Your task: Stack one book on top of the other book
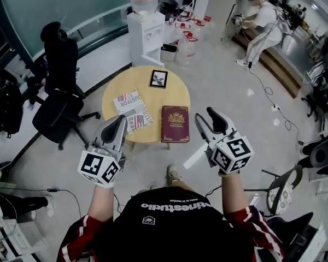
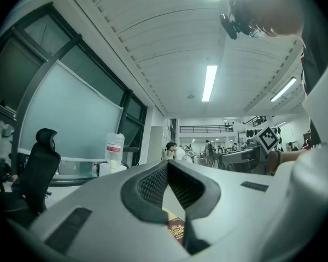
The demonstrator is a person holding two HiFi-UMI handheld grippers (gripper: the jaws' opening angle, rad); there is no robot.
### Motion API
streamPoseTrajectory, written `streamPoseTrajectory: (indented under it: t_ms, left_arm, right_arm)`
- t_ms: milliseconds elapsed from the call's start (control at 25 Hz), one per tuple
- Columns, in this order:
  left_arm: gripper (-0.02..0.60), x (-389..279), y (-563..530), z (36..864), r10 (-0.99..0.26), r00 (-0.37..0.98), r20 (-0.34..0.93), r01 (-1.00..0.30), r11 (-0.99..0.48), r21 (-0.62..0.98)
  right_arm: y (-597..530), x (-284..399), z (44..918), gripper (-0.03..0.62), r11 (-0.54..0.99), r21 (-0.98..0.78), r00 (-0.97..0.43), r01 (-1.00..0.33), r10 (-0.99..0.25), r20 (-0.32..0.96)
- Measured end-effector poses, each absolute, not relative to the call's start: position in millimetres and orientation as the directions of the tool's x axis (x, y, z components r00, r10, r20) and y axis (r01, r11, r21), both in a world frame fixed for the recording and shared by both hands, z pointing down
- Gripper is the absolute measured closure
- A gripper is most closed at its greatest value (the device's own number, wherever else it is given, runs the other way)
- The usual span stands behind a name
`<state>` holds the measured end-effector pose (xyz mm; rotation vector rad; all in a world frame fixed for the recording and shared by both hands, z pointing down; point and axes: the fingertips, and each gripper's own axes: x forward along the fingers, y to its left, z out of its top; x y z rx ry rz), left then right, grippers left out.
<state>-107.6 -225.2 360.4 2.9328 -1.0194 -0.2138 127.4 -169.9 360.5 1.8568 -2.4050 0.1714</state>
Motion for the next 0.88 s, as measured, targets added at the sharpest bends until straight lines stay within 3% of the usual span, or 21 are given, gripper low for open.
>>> streamPoseTrajectory:
  t_ms: [880]
  left_arm:
    - [0.565, -72.6, -234.6, 398.5, -0.577, 0.816, -0.04, -0.572, -0.814, 0.101]
  right_arm:
    - [-207.7, 179.2, 551.3, 0.342, 0.156, -0.212, -0.242, -0.965, -0.846, 0.475]
